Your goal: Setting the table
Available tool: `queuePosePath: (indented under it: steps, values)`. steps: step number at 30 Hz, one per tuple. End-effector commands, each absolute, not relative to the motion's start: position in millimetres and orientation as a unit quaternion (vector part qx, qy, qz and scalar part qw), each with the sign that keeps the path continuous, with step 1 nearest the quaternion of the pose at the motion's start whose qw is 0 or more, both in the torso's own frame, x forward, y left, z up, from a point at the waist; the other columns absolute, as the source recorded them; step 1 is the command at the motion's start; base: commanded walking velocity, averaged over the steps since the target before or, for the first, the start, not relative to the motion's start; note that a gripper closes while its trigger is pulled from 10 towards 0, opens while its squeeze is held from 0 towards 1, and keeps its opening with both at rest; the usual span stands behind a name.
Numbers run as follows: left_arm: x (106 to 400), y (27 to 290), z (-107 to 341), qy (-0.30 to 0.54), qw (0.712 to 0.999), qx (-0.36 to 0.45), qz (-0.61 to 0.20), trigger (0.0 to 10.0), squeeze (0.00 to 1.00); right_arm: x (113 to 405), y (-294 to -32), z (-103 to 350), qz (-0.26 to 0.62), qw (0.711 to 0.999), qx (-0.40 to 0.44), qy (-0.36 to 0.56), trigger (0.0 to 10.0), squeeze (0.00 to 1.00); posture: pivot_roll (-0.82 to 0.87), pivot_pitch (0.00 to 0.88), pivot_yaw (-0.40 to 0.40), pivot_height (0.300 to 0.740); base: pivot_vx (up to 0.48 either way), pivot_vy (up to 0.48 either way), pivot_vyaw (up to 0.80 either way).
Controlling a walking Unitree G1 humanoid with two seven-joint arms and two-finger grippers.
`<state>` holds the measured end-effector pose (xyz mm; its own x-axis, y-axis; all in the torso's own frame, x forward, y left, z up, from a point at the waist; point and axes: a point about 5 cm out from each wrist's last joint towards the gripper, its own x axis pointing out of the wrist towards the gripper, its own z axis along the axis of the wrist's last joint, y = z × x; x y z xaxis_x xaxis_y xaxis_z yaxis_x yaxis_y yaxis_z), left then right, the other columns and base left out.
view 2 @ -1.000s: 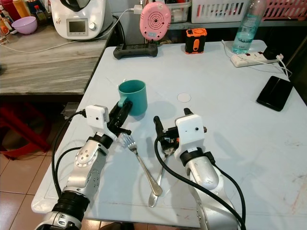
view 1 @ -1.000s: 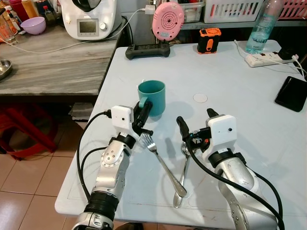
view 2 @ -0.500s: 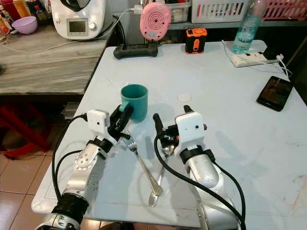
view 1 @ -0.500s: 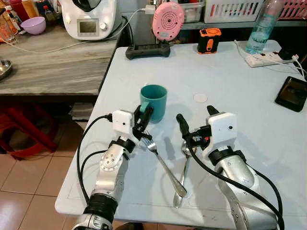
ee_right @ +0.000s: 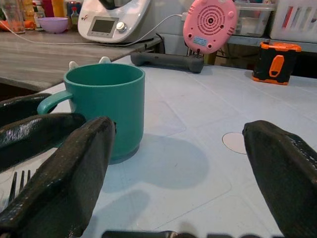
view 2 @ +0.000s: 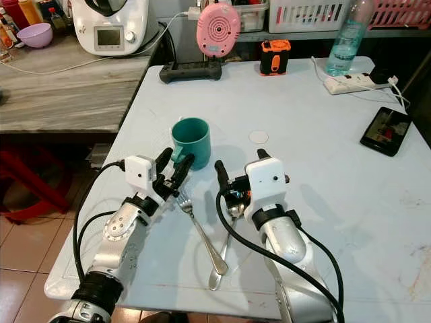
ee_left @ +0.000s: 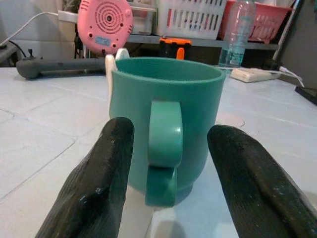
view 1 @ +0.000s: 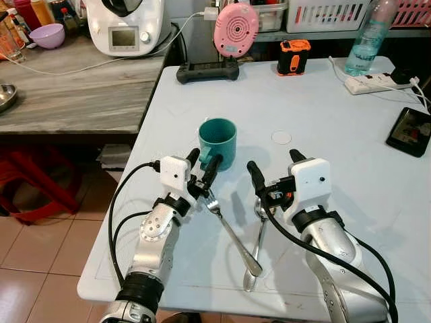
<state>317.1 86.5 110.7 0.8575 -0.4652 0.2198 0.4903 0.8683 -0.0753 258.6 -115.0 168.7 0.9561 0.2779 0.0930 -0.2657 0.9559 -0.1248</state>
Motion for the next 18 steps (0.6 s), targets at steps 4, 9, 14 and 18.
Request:
queuePosePath:
  steps: [4,9,14,18]
  values:
    - [313.4,93.0,108.6,-0.087,0.960,-0.054,-0.262,10.0,1.00,258.4,-114.1,169.2,0.139,0.987,-0.052,-0.056,10.0,0.00,-0.17,0.114,0.093,0.740,0.000,0.000,0.00]
    - [311.7,106.5,115.0,-0.088,0.959,-0.045,-0.266,10.0,1.00,259.2,-117.4,166.7,0.128,0.990,-0.038,-0.045,10.0,0.00,-0.16,0.114,0.097,0.740,0.000,0.000,0.00]
    - [310.5,109.6,115.8,-0.087,0.958,-0.042,-0.270,10.0,1.00,260.2,-119.6,166.3,0.120,0.991,-0.036,-0.043,10.0,0.00,-0.16,0.114,0.097,0.740,0.000,0.000,0.00]
    - [304.7,121.2,115.7,-0.084,0.959,-0.034,-0.267,10.0,1.00,261.3,-121.9,162.3,0.112,0.993,-0.028,-0.026,10.0,0.00,-0.16,0.113,0.101,0.740,0.000,0.000,0.00]
